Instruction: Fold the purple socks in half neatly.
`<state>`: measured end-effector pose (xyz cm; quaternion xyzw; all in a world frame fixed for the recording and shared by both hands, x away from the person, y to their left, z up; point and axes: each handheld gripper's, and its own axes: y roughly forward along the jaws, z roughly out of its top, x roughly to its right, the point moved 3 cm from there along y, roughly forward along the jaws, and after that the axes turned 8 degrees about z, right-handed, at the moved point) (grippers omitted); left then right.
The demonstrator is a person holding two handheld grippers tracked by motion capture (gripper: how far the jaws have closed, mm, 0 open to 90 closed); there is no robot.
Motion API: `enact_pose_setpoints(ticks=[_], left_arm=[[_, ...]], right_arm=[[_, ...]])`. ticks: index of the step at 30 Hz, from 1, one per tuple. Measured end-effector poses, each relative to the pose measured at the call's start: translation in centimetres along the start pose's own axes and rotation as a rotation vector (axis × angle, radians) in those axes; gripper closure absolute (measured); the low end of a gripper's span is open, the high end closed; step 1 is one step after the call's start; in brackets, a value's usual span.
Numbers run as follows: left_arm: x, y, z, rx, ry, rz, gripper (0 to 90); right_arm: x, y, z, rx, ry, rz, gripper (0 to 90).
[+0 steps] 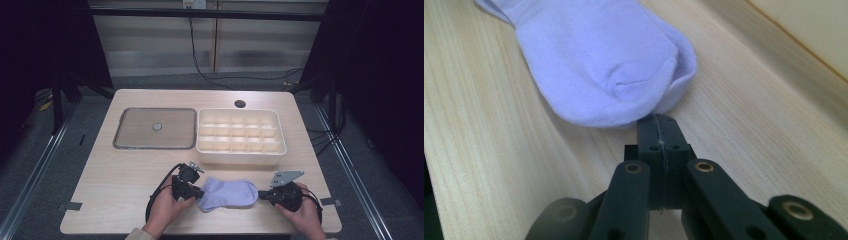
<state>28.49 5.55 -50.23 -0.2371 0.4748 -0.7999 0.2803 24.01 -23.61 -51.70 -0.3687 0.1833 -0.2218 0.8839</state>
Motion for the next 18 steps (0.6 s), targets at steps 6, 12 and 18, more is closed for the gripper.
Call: enact_pose_setpoints(ticks=[6, 12, 18], left_arm=[[-0.4, -0.5, 0.0, 0.006, -0.068, -0.074, 78.6], [-0.3, -1.3, 0.4, 0.017, -0.068, -0.094, 78.3], [-0.2, -1.5, 0.9, 0.023, -0.077, -0.105, 78.2]], right_arm=[[0.0, 0.0, -0.1, 0.013, 0.016, 0.001, 90.0], [0.0, 0.0, -0.1, 0.008, 0.021, -0.011, 90.0], [0.0, 0.0, 0.0, 0.007, 0.014, -0.014, 90.0]])
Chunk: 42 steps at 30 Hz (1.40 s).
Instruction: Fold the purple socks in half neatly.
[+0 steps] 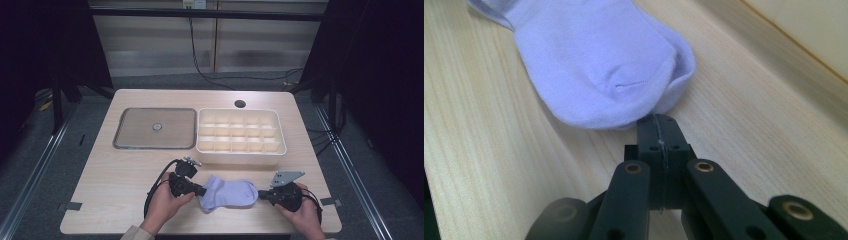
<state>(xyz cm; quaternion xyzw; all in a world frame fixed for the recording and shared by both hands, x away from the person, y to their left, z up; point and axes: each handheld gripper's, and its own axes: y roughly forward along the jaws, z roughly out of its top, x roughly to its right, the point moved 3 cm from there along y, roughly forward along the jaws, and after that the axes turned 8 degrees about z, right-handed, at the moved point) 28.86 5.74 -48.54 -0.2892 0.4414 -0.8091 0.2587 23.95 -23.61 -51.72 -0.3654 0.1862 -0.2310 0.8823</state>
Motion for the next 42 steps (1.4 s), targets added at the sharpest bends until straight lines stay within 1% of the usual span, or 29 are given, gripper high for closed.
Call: enact_pose_setpoints(ticks=[3, 8, 9, 13, 16, 19, 24, 27, 28, 29, 31, 34, 38, 42], left_arm=[[0.0, 0.0, 0.1, 0.004, -0.004, 0.000, 78.1], [0.1, -0.3, 0.4, 0.009, -0.012, -0.015, 77.9], [0.1, -0.3, 0.4, 0.013, -0.019, -0.017, 77.9], [0.0, -0.5, 0.5, 0.020, -0.024, -0.019, 77.5], [0.0, -0.5, 0.6, 0.024, -0.030, -0.019, 77.5], [0.1, -0.6, 0.7, 0.028, -0.027, -0.025, 77.4], [0.2, -0.8, 0.8, 0.029, -0.029, -0.031, 77.3], [0.3, -0.8, 0.9, 0.027, -0.024, -0.035, 77.3], [0.3, -0.8, 0.9, 0.022, -0.019, -0.031, 77.3], [0.4, -0.8, 1.0, 0.026, -0.015, -0.036, 77.3], [0.6, -0.9, 1.1, 0.017, -0.008, -0.041, 77.4], [0.9, -0.9, 1.3, 0.021, 0.004, -0.048, 77.4], [1.0, -1.0, 1.5, 0.024, -0.002, -0.045, 77.4], [1.0, -1.1, 1.7, 0.026, -0.001, -0.047, 77.4]], right_arm=[[0.0, 0.0, 0.0, 0.000, 0.001, 0.001, 90.0], [-0.1, 0.0, 0.0, -0.001, 0.002, 0.002, 90.0], [-0.1, 0.0, 0.0, -0.001, 0.002, 0.001, 90.0], [-0.2, 0.1, 0.1, -0.002, -0.015, 0.004, 90.0], [-0.3, 0.2, 0.1, 0.000, -0.016, 0.004, 90.0], [-0.3, 0.1, 0.1, -0.009, -0.019, 0.001, 90.0], [-0.4, 0.2, 0.2, -0.006, -0.012, 0.005, 90.0], [-0.4, 0.2, 0.2, -0.007, -0.025, 0.006, 90.0], [-0.4, 0.2, 0.2, -0.007, -0.025, 0.006, 90.0], [-0.5, 0.2, 0.2, -0.006, -0.023, 0.005, 90.0], [-0.5, 0.3, 0.2, -0.006, -0.025, 0.004, 90.0], [-0.5, 0.3, 0.3, -0.007, -0.027, 0.005, 90.0], [-0.5, 0.4, 0.3, -0.005, -0.028, 0.007, 90.0], [-0.6, 0.4, 0.4, -0.009, -0.039, 0.013, 90.0]])
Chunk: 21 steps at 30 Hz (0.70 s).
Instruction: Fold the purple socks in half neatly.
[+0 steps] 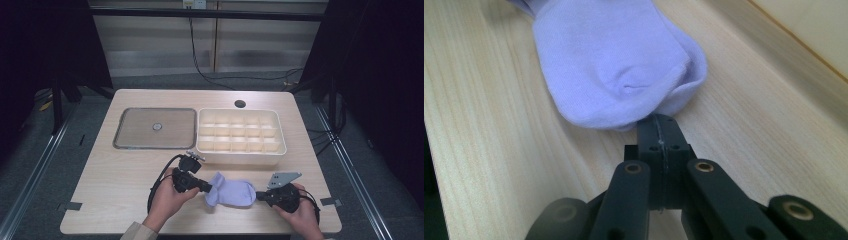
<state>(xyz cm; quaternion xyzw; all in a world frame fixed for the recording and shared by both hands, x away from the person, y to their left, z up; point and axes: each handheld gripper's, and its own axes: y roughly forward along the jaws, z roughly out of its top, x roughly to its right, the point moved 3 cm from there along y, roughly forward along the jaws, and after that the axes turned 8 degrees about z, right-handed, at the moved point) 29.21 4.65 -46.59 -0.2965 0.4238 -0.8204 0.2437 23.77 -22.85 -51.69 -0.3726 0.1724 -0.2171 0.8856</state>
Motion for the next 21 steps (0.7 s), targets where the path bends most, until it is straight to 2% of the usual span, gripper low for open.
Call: enact_pose_setpoints(ticks=[3, 8, 12, 13, 17, 21], left_arm=[[0.2, 0.0, 0.1, 0.002, -0.009, -0.007, 77.4], [0.2, 0.0, 0.3, -0.003, -0.001, -0.005, 77.4], [0.0, 0.1, 0.2, -0.010, 0.001, 0.002, 77.3], [0.0, 0.1, 0.1, -0.012, -0.002, 0.001, 77.4], [-0.1, 0.1, 0.0, -0.016, -0.004, 0.002, 77.4], [-0.2, 0.1, 0.0, -0.015, -0.010, 0.003, 77.4]], right_arm=[[0.0, 0.0, 0.0, 0.001, -0.002, 0.004, 90.0], [0.1, 0.0, 0.0, 0.002, 0.004, 0.003, 90.0], [0.5, -0.6, 0.0, 0.042, 0.028, -0.009, 90.0], [0.7, -0.8, 0.1, 0.050, 0.036, -0.032, 90.0], [1.0, -0.8, 0.0, 0.042, 0.036, -0.052, 90.0], [1.5, -0.5, 0.1, 0.030, 0.046, -0.047, 90.0]])
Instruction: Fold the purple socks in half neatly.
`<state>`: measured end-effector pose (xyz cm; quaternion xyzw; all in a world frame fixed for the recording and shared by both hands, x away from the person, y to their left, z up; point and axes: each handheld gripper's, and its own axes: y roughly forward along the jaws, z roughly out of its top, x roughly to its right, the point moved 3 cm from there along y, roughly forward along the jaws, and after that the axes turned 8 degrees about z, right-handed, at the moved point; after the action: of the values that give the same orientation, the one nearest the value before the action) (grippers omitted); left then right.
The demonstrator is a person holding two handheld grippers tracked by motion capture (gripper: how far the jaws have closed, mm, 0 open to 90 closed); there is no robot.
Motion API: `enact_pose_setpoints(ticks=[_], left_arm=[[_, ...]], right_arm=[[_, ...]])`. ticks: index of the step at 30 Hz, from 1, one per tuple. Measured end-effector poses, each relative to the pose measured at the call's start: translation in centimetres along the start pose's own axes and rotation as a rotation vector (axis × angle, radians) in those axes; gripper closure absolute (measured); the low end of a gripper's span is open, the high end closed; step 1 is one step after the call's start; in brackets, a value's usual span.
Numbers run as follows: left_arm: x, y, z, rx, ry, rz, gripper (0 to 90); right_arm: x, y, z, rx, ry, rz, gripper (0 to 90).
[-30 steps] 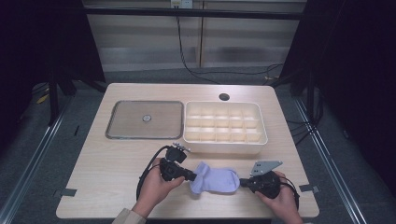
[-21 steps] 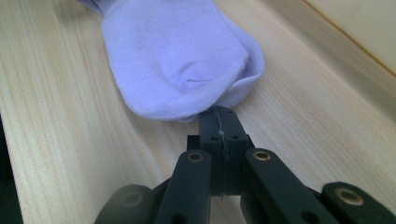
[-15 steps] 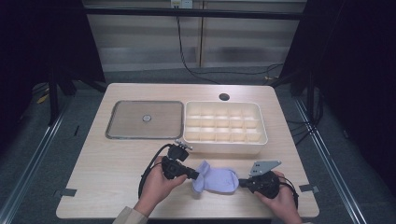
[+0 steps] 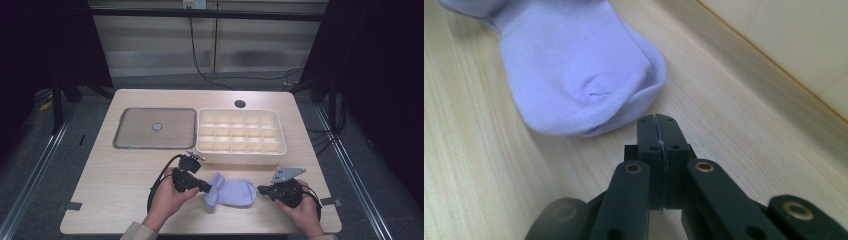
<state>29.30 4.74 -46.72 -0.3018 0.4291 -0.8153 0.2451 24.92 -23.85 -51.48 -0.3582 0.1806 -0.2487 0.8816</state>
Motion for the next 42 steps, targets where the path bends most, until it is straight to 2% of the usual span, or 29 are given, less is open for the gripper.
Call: enact_pose_setpoints(ticks=[8, 25, 33, 36, 42], left_arm=[[-0.1, -0.1, 0.1, 0.004, -0.014, -0.005, 77.3], [0.1, -0.8, 0.2, 0.002, -0.011, -0.021, 77.0], [0.3, -1.1, 0.5, 0.004, -0.029, -0.035, 77.1], [0.2, -1.3, 0.6, 0.003, -0.014, -0.038, 77.1], [0.1, -1.1, 0.7, -0.009, -0.025, -0.040, 77.1]], right_arm=[[0.0, 0.7, 0.4, -0.027, -0.027, 0.011, 90.0], [-0.8, 1.5, 1.0, -0.031, -0.050, 0.046, 90.0], [-1.0, 1.8, 1.3, -0.023, -0.039, 0.054, 90.0], [-1.0, 1.9, 1.4, -0.025, -0.042, 0.063, 89.7], [-1.1, 2.1, 1.6, -0.025, -0.046, 0.073, 90.0]])
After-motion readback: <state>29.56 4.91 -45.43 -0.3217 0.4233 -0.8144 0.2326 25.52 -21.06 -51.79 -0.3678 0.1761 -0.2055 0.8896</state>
